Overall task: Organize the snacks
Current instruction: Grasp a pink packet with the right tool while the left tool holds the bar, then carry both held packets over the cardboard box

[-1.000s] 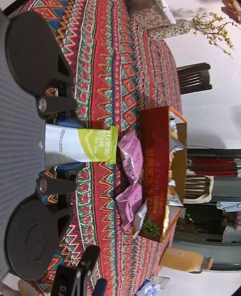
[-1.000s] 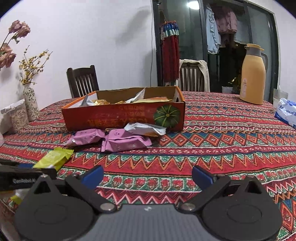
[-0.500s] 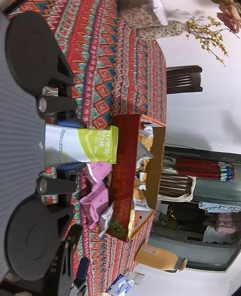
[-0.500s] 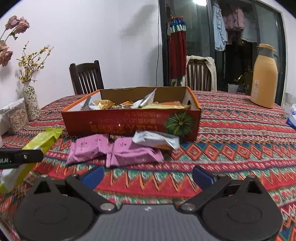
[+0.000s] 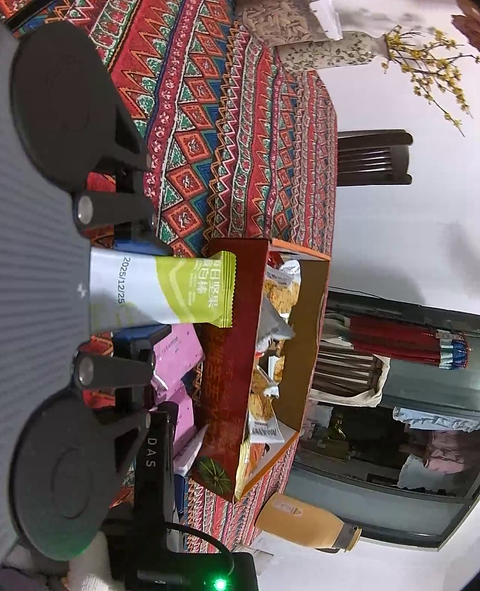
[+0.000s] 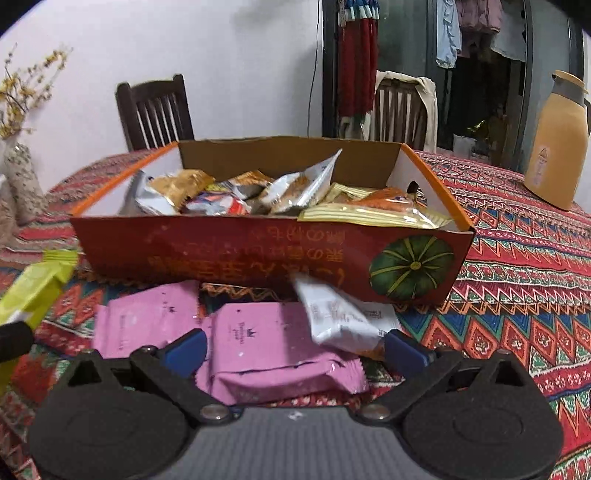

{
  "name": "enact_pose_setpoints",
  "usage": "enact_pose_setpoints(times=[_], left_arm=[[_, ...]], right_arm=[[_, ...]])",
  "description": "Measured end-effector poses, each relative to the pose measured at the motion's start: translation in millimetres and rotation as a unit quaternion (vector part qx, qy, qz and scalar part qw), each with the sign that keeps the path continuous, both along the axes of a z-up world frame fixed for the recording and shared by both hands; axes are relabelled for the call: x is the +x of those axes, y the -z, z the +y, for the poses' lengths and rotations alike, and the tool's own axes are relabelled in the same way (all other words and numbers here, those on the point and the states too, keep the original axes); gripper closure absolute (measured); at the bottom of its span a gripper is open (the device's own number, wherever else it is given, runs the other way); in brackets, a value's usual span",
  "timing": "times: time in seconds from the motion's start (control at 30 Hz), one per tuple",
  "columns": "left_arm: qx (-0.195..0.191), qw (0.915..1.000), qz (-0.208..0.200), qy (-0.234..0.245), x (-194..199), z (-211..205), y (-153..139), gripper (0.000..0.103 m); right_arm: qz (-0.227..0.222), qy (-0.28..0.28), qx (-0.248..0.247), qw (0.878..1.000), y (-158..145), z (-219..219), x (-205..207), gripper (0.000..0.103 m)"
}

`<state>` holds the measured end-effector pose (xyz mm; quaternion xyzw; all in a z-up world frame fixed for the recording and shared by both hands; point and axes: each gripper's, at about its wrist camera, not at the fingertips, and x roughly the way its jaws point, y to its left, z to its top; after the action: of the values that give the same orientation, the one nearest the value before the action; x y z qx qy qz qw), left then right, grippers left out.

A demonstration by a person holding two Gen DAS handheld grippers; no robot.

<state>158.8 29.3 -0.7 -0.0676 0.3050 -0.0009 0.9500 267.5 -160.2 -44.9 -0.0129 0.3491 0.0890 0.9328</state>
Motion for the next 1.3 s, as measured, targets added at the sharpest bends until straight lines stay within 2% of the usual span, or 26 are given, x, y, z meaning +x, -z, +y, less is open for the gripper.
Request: enact_pose_setpoints(times=[0.27, 0.37, 0.43, 0.47, 0.53, 0.8, 1.03, 1.3], left_arm=[[-0.016, 0.9998, 0.012, 0.007, 10.4, 8.9, 9.1, 0.065], [-0.018, 0.9997, 0.012, 0.005, 12.6, 13.5, 9.9, 0.065], [-0.022, 0.9997, 0.013, 0.003, 13.2, 17.0, 10.0, 0.065], [-0.023, 0.9997, 0.013, 0.002, 13.1, 18.2, 10.0, 0.065], [-0.024, 0.9996, 0.013, 0.000, 11.9, 20.7, 9.4, 0.065], [-0.025, 0.9997, 0.004, -0.002, 9.7, 23.5, 1.5, 0.065], [-0.014, 0.9998, -0.014, 0.009, 13.1, 11.0, -16.7, 0.065], [-0.003, 0.9990, -0.043, 0.015, 30.4, -9.3, -48.0, 0.065]], right_arm=[[0.007, -0.001, -0.005, 1.000, 12.7, 5.5, 2.5, 0.001], [0.007, -0.009, -0.002, 1.000, 12.1, 4.2, -1.7, 0.008], [-0.001, -0.011, -0.001, 1.000, 11.1, 3.8, -4.8, 0.022], [-0.007, -0.012, -0.001, 1.000, 10.3, 3.8, -7.6, 0.025], [-0.018, -0.021, 0.005, 1.000, 7.1, 3.3, -13.8, 0.041], [-0.038, -0.040, 0.016, 0.998, -0.7, -1.5, -42.8, 0.042], [-0.078, -0.055, 0.040, 0.995, -26.6, -8.0, -68.9, 0.042], [-0.125, -0.050, 0.057, 0.989, -55.1, -14.2, -54.5, 0.041]])
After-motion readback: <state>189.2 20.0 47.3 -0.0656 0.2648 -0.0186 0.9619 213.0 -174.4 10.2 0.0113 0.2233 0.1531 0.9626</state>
